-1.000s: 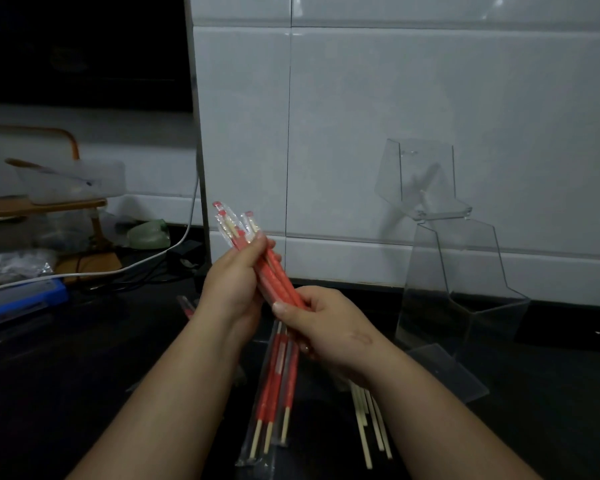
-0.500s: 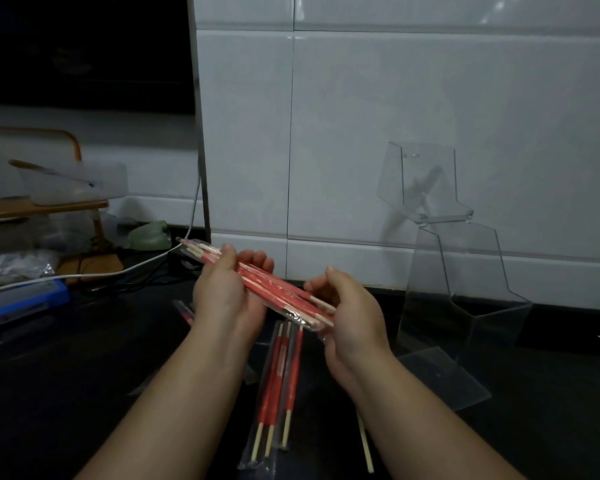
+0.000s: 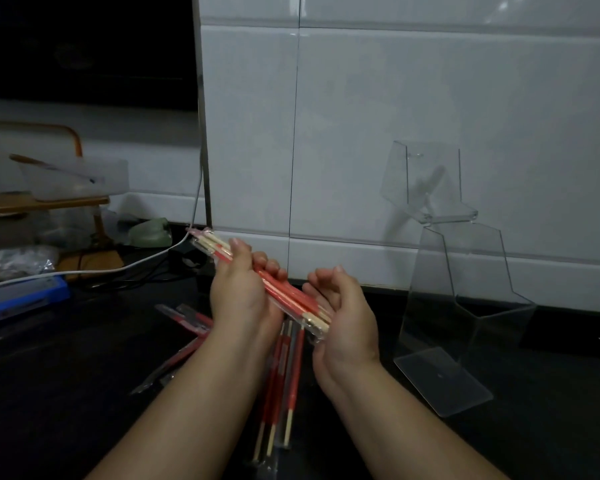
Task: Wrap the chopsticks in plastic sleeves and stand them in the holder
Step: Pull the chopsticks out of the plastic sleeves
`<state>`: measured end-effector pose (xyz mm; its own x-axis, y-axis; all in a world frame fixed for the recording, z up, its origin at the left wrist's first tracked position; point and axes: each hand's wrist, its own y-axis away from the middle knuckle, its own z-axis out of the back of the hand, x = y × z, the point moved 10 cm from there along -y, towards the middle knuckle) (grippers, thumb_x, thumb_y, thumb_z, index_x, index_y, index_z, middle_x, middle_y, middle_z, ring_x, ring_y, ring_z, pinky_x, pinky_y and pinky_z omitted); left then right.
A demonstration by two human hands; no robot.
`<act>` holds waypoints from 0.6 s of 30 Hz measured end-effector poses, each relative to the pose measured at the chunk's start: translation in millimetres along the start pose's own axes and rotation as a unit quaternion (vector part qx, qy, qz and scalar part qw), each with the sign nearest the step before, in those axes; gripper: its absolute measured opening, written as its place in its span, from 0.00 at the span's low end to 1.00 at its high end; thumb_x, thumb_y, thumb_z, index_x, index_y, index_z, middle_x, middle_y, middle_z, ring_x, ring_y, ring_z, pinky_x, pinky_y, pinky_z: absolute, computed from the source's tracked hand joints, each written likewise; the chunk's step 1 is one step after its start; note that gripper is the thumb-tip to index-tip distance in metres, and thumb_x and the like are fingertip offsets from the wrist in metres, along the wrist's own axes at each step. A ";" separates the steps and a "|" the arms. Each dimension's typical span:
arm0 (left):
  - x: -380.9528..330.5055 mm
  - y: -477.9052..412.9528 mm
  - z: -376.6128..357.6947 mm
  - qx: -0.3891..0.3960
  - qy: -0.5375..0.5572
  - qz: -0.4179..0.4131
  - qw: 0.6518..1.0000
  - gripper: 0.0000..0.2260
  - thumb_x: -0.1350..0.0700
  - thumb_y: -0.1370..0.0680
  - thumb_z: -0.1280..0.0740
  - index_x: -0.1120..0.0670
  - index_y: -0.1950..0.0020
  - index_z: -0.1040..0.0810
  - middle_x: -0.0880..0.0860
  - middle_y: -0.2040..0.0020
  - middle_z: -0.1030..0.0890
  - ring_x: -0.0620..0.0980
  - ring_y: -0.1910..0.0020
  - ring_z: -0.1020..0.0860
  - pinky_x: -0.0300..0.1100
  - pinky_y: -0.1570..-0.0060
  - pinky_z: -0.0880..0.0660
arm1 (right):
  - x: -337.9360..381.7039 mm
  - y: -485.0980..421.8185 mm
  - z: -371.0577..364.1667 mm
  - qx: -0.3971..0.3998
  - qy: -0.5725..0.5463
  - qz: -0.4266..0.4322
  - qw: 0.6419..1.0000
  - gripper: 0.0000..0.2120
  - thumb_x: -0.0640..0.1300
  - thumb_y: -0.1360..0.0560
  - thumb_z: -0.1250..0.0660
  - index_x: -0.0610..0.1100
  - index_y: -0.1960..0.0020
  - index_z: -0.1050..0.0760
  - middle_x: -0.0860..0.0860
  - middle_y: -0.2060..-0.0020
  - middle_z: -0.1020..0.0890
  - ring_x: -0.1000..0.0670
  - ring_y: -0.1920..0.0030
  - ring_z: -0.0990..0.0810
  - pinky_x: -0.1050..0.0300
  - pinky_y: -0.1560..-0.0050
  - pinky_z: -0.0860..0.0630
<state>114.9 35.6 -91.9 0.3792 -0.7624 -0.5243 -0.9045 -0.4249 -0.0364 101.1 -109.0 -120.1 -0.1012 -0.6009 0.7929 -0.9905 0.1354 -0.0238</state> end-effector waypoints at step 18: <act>34.3 42.3 -34.5 0.109 -0.172 -0.005 0.979 0.10 0.53 0.16 0.41 0.55 0.54 0.28 0.53 0.67 0.27 0.47 0.70 0.27 0.40 0.68 0.26 | 7.8 -8.3 13.5 -0.053 -0.059 0.019 0.997 0.13 0.51 0.18 0.40 0.43 0.45 0.23 0.44 0.44 0.17 0.45 0.42 0.18 0.46 0.39 0.23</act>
<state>96.4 -25.3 -82.0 0.3346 -0.5339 -0.7765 -0.9354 -0.2884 -0.2047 107.3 -125.5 -121.9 -0.1556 -0.6818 0.7148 -0.9710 0.2385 0.0161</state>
